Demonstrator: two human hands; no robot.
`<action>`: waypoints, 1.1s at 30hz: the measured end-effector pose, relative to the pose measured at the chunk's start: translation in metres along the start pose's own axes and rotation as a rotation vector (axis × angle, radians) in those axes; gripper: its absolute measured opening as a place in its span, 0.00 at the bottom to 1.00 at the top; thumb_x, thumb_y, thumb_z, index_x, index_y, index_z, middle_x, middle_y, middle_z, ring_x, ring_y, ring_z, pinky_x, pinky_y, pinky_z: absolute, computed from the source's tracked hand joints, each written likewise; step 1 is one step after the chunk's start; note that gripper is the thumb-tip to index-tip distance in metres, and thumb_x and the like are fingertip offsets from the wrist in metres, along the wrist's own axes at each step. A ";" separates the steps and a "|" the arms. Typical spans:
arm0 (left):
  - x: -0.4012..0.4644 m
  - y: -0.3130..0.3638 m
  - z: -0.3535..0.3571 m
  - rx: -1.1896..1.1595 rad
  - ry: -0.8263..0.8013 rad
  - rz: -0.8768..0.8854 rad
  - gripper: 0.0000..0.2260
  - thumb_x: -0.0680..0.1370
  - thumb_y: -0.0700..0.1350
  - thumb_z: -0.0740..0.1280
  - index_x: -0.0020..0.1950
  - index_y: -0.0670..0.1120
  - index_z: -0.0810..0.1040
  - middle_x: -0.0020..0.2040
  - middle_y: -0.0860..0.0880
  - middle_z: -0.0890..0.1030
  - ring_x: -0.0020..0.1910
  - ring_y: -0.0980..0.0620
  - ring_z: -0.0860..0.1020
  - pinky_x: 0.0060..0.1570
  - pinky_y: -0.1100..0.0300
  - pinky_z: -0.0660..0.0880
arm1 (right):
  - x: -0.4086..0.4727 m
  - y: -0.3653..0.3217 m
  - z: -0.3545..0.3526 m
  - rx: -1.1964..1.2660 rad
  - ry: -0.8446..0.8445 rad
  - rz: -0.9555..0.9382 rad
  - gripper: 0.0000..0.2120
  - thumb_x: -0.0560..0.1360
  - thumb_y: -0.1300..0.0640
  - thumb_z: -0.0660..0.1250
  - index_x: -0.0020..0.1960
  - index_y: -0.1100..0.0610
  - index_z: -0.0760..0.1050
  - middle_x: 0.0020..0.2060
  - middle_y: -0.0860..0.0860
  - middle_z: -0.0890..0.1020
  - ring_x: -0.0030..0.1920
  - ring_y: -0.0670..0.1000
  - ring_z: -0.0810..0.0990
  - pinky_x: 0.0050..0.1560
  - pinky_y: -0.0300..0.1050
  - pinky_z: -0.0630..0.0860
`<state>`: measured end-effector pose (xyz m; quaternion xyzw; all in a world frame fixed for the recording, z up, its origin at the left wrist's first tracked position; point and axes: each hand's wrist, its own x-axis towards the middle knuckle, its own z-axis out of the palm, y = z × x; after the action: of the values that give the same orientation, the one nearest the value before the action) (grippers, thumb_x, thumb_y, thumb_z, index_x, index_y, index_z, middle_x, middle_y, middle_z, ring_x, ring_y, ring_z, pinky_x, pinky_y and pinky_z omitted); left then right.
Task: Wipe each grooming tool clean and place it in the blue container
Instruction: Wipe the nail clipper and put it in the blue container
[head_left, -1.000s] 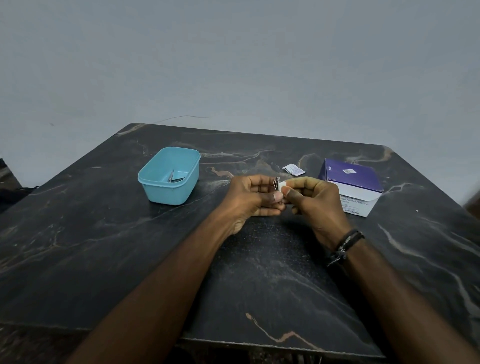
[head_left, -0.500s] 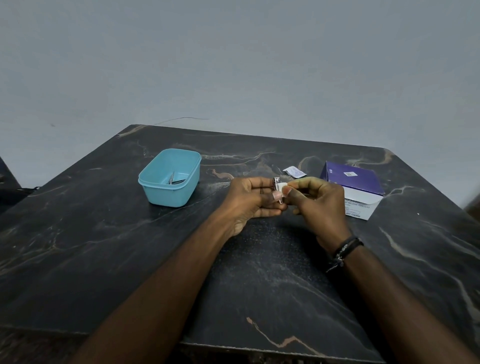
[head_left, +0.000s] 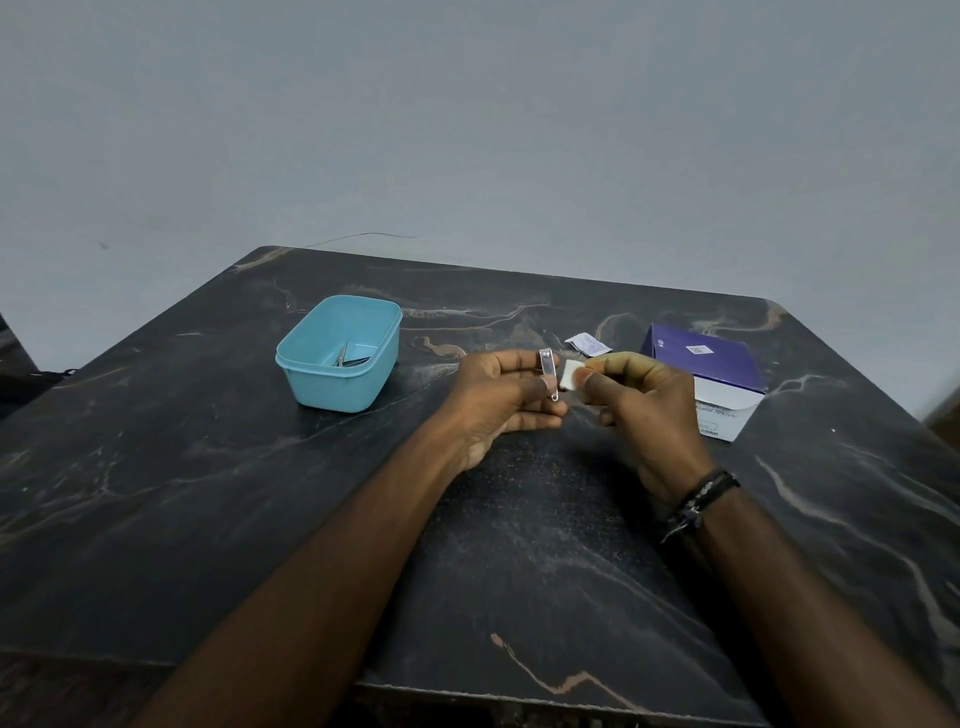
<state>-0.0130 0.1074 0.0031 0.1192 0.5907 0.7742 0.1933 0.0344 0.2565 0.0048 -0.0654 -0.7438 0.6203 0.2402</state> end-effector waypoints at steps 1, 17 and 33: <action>0.000 0.001 0.000 -0.015 -0.018 0.000 0.09 0.75 0.32 0.69 0.55 0.38 0.80 0.43 0.41 0.84 0.38 0.47 0.82 0.43 0.52 0.83 | 0.000 0.000 0.000 0.000 -0.015 -0.001 0.07 0.71 0.67 0.72 0.39 0.57 0.82 0.33 0.49 0.83 0.30 0.40 0.77 0.31 0.31 0.71; -0.002 0.001 0.001 -0.091 0.033 0.053 0.10 0.73 0.32 0.71 0.55 0.36 0.80 0.43 0.40 0.85 0.37 0.46 0.85 0.40 0.55 0.83 | 0.000 0.005 0.001 -0.219 0.054 -0.125 0.05 0.69 0.62 0.73 0.35 0.54 0.83 0.32 0.49 0.85 0.36 0.55 0.84 0.43 0.55 0.83; -0.001 0.000 0.005 -0.158 0.137 0.116 0.17 0.72 0.33 0.73 0.60 0.35 0.78 0.48 0.38 0.85 0.42 0.45 0.85 0.44 0.53 0.83 | -0.006 0.002 0.007 -0.055 -0.032 -0.095 0.05 0.71 0.57 0.75 0.44 0.58 0.82 0.37 0.53 0.85 0.36 0.47 0.84 0.32 0.33 0.75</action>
<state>-0.0101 0.1111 0.0045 0.0841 0.5318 0.8346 0.1162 0.0357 0.2480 0.0008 -0.0267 -0.7666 0.5884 0.2557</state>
